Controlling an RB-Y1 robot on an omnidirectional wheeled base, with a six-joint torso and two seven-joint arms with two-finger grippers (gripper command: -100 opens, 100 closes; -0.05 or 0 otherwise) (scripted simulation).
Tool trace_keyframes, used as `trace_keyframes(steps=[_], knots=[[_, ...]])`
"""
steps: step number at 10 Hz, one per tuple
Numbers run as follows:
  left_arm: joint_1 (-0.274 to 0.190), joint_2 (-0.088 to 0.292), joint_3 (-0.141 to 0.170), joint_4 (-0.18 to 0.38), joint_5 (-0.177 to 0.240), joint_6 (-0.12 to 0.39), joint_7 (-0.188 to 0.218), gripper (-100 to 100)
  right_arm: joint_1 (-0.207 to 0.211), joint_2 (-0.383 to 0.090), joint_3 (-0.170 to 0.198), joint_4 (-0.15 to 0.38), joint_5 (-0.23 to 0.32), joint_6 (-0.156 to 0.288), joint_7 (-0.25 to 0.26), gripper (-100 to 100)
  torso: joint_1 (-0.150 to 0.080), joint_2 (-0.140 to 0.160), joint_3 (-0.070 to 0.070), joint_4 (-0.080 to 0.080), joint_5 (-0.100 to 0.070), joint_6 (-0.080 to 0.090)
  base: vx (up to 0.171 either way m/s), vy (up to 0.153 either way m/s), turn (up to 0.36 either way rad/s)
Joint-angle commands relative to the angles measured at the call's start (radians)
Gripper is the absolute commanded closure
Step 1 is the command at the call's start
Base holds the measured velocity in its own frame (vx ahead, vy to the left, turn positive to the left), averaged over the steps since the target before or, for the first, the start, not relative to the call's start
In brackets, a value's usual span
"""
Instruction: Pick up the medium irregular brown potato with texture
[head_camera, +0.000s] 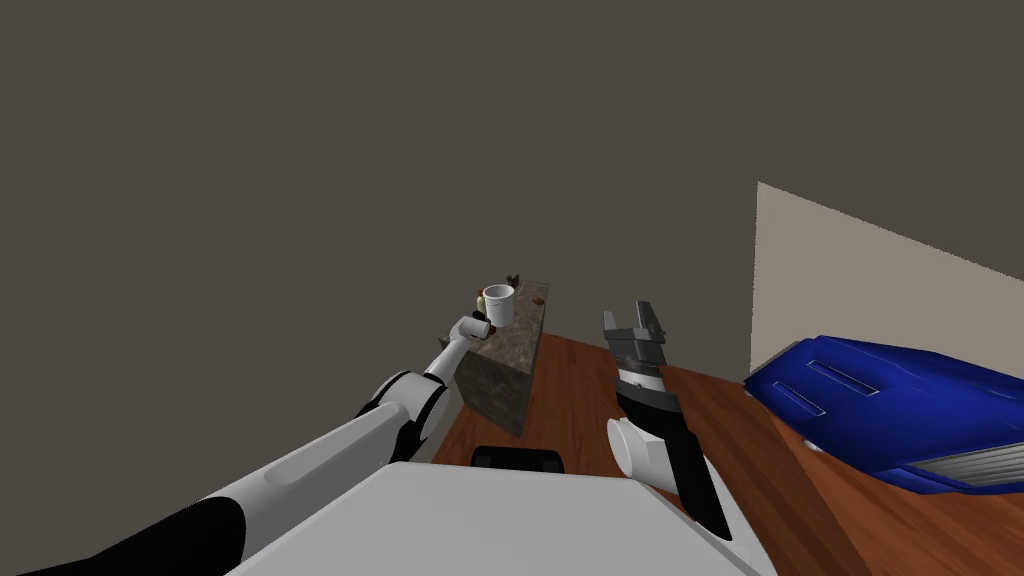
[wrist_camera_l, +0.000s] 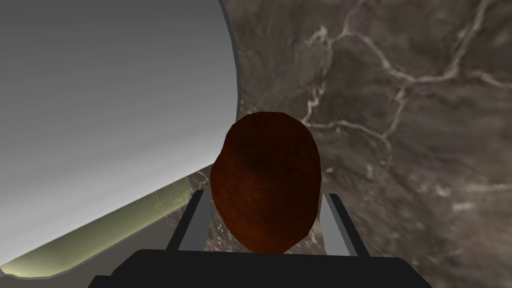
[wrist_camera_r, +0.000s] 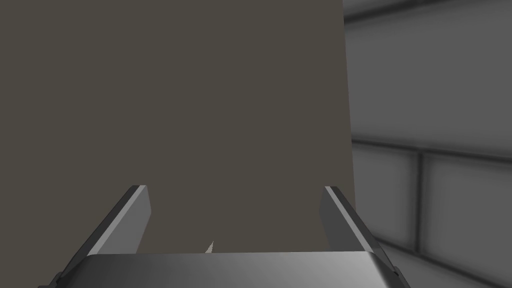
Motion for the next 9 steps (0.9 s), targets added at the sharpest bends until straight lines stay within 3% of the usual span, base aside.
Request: trace_keyframes(steps=[1, 3, 4, 5, 6, 8, 9], knots=[[0.000, 0.000, 0.000, 0.000, 0.000, 0.000, 0.000, 100, 0.000, 0.000, 0.000, 0.000, 0.000, 0.000, 0.000, 0, 0.000, 0.000, 0.000, 0.000, 0.000, 0.000, 0.000, 0.000, 0.000], [0.000, 0.000, 0.000, 0.000, 0.000, 0.000, 0.000, 100, 0.000, 0.000, 0.000, 0.000, 0.000, 0.000, 0.000, 0, 0.000, 0.000, 0.000, 0.000, 0.000, 0.000, 0.000, 0.000, 0.000], [0.000, 0.000, 0.000, 0.000, 0.000, 0.000, -0.001, 0, 0.000, 0.000, 0.000, 0.000, 0.000, 0.000, 0.000, 0, 0.000, 0.000, 0.000, 0.000, 0.000, 0.000, 0.000, 0.000, 0.000], [-0.008, -0.010, -0.016, -0.016, 0.006, 0.019, -0.004, 100, 0.000, 0.000, 0.000, 0.000, 0.000, 0.000, 0.000, 0, 0.000, 0.000, 0.000, 0.000, 0.000, 0.000, -0.003, 0.009, 0.249], [-0.013, -0.026, -0.034, -0.036, 0.005, 0.039, -0.001, 100, 0.000, 0.000, 0.000, 0.000, 0.000, 0.000, 0.000, 0, 0.001, 0.001, 0.001, 0.000, 0.000, -0.002, -0.003, 0.014, 0.306], [-0.014, -0.025, -0.031, -0.022, 0.002, 0.026, 0.001, 100, 0.000, 0.000, 0.000, 0.000, 0.000, 0.000, 0.000, 0, 0.001, 0.001, 0.000, 0.000, 0.001, -0.001, -0.001, 0.004, 0.035], [-0.013, -0.025, -0.032, -0.026, 0.003, 0.030, 0.000, 0, 0.000, 0.000, 0.000, 0.000, 0.000, 0.000, 0.000, 0, 0.001, 0.000, 0.000, 0.000, 0.000, 0.000, 0.000, 0.000, 0.000]])
